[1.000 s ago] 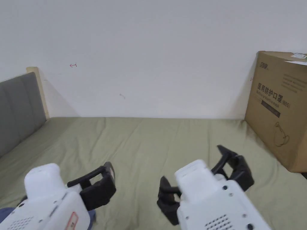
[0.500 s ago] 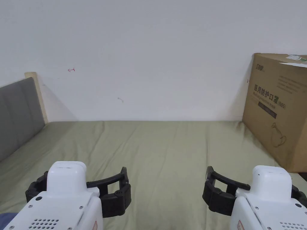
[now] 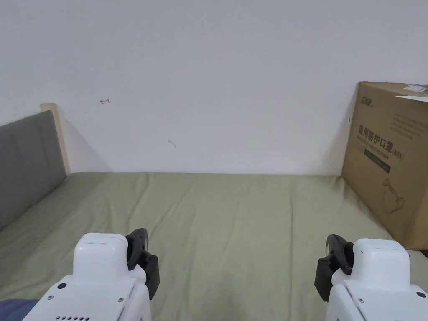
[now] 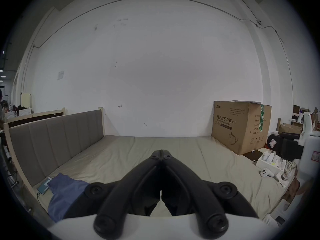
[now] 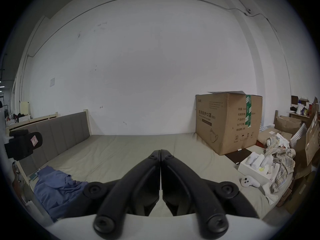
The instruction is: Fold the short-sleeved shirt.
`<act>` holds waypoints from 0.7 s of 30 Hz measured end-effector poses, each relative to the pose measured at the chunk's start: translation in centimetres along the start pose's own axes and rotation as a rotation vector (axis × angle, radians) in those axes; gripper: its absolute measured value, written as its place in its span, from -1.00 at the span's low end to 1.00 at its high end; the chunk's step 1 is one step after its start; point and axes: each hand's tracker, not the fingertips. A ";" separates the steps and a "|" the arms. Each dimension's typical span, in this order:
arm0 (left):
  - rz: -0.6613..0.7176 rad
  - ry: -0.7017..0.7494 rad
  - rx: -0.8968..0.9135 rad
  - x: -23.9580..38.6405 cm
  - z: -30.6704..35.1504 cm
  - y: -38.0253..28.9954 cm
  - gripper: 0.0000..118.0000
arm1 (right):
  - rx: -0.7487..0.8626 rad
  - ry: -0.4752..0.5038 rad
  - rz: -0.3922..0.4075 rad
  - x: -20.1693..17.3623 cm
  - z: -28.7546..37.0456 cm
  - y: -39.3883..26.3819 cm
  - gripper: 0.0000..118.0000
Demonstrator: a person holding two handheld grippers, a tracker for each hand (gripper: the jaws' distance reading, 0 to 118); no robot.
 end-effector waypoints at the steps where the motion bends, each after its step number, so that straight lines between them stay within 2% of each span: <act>1: 0.004 -0.005 -0.005 -0.1 0.0 0.0 -1.00 | 0.003 -0.011 0.006 -0.1 -0.1 0.0 -0.98; 4: 0.009 0.007 -0.002 -0.3 0.1 0.1 -1.00 | 0.009 -0.002 0.014 -0.6 0.0 0.3 -0.98; 7: 0.025 0.025 0.005 -1.4 0.7 0.5 -1.00 | 0.014 0.052 0.019 -1.8 -0.3 0.6 -0.98; 14: 0.028 0.206 0.022 -6.1 3.7 1.7 -1.00 | 0.012 0.287 0.021 -7.9 -1.4 1.1 -0.98; 21: 0.028 0.401 0.007 -11.4 7.4 1.4 -1.00 | -0.039 0.471 0.046 -14.0 -1.9 -0.2 -0.98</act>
